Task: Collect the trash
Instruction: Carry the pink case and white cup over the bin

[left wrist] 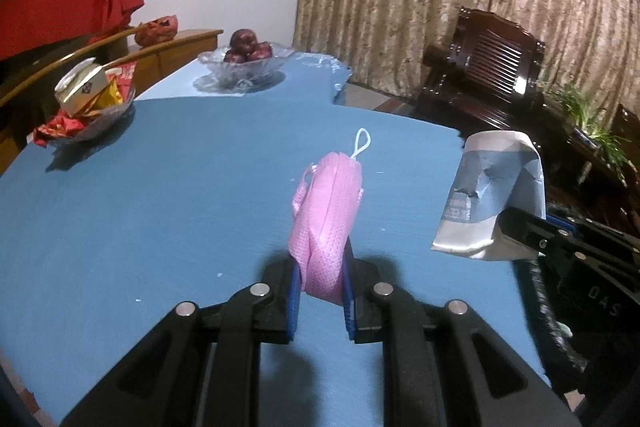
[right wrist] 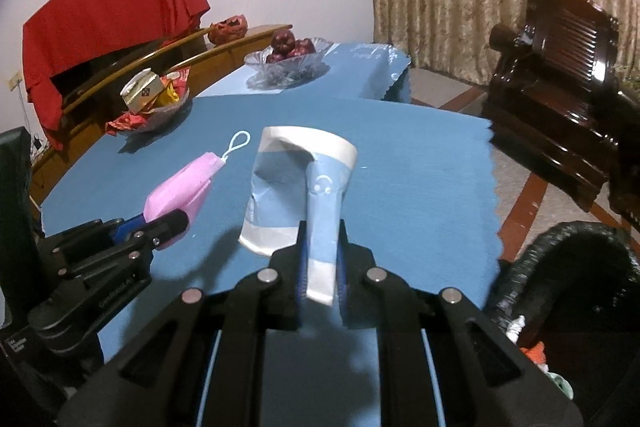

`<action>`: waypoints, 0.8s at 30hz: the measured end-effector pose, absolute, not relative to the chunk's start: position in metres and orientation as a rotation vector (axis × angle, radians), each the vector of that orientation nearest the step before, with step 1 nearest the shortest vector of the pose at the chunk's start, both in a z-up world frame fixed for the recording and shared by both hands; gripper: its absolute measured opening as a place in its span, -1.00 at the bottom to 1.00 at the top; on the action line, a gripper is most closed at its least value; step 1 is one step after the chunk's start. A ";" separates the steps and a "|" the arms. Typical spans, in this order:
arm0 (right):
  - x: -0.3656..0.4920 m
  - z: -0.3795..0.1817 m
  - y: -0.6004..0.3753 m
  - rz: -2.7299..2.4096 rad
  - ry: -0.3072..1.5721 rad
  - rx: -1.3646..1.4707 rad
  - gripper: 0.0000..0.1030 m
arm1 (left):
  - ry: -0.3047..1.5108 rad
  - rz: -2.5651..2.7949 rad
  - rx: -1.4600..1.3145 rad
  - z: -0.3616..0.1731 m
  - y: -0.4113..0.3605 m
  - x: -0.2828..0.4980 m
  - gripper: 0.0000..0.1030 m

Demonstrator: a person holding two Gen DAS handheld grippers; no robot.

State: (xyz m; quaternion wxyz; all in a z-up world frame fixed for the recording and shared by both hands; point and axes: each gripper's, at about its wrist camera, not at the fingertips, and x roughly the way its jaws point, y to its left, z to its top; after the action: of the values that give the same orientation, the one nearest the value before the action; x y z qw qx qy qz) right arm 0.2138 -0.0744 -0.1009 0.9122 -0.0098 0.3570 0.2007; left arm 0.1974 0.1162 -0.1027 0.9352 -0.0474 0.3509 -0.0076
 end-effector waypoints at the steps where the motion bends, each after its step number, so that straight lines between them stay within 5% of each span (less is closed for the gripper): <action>1: 0.209 -0.099 -0.078 0.411 0.730 -0.020 -0.78 | 0.712 -0.025 -0.093 -0.099 0.110 0.193 -0.66; 24: 0.123 -0.063 -0.198 0.223 0.642 0.023 -0.78 | 0.636 -0.244 -0.023 -0.060 -0.009 0.144 -0.66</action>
State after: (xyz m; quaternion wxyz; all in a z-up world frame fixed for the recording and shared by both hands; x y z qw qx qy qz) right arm 0.1231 -0.1984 -0.0625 0.9427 0.0112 0.3151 0.1092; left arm 0.1440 -0.0090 -0.0598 0.9425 -0.0112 0.3118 -0.1198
